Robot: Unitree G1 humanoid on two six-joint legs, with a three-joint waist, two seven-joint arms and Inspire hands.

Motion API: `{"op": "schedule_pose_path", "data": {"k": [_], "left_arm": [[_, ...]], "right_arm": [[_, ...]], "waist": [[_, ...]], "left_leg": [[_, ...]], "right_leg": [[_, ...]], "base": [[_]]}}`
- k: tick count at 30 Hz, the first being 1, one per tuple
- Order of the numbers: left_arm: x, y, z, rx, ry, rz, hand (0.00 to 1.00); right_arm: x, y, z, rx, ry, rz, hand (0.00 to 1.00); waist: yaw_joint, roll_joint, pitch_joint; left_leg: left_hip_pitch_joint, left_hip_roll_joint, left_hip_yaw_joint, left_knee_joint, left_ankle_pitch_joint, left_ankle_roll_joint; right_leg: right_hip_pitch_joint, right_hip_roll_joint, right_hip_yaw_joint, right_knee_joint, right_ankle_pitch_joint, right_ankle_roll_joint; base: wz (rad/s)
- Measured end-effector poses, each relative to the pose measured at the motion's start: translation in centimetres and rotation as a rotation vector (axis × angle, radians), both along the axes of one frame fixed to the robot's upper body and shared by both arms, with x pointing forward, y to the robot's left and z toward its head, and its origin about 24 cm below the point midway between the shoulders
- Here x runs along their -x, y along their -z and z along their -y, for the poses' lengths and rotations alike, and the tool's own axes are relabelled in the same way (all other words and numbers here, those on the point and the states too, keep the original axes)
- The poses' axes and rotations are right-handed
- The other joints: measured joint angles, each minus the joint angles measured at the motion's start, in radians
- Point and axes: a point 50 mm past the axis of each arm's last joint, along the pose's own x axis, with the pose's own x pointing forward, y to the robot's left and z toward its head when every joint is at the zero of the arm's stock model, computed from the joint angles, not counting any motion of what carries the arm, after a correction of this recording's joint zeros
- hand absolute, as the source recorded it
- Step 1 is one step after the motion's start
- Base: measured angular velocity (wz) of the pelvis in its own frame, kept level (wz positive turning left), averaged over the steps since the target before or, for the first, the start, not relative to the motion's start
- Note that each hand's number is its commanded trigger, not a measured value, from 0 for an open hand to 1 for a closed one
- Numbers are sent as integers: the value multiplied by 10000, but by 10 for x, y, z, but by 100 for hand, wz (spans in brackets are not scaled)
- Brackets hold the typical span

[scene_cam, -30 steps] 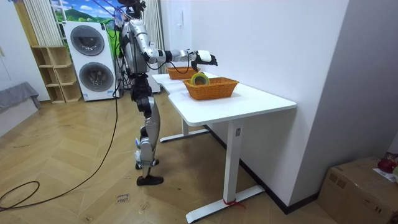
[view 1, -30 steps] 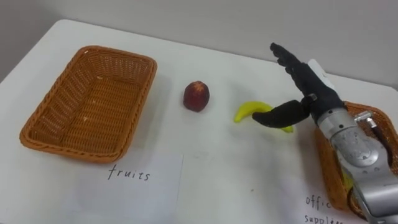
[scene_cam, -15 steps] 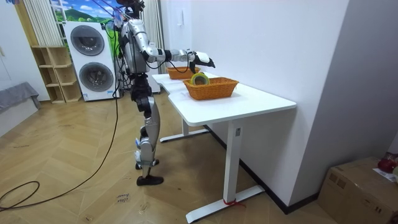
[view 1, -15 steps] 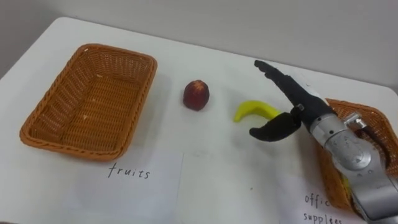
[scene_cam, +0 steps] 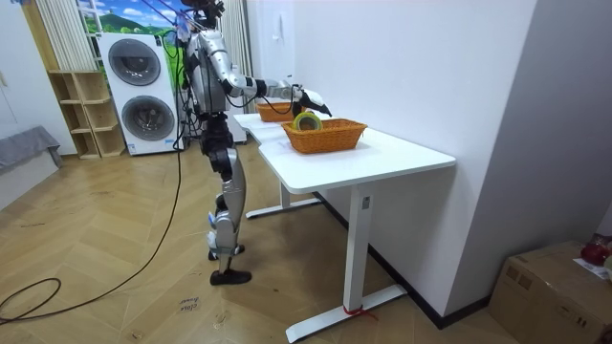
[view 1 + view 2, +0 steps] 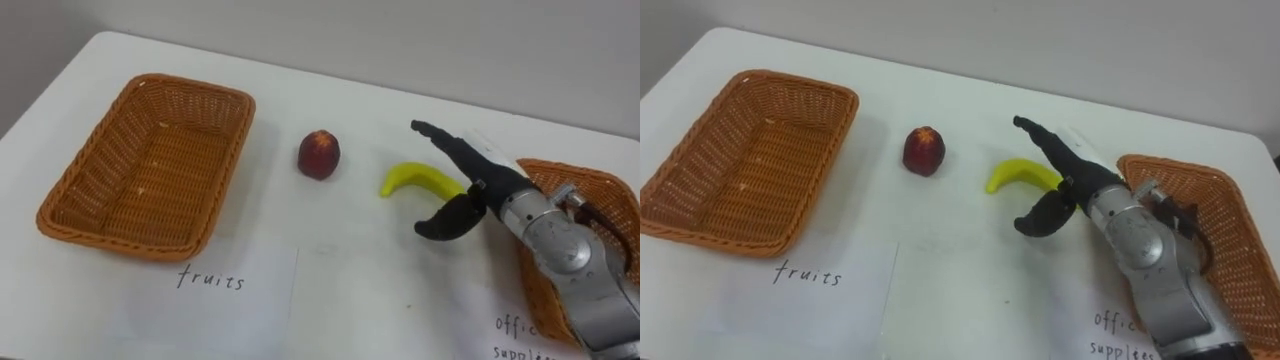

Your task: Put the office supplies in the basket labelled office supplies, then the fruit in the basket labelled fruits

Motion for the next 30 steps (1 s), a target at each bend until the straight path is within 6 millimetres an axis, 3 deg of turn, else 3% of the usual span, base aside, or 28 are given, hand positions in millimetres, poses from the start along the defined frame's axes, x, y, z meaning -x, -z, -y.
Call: {"op": "schedule_pose_path", "data": {"k": [8,14,30], "left_arm": [[-5,-2,0,40,118,243,0],[-4,-2,-1,10,116,216,0],[-6,-2,-2,-72,350,161,0]], "right_arm": [[1,13,10,1225,283,-530,0],[1,18,14,1671,404,-805,0],[-2,21,19,1974,602,-1050,0]], "waist": [[235,-87,-42],[265,-225,59],[309,-159,96]], "left_leg": [[-22,2,-26,1,2,-3],[-83,-16,-134,-13,3,1],[-135,-28,-286,-25,4,2]], "right_leg": [[-15,3,-54,18,3,-5],[-34,-18,-188,6,2,-3],[-20,-40,-355,-4,1,-1]], "base": [[0],[5],[2]]}}
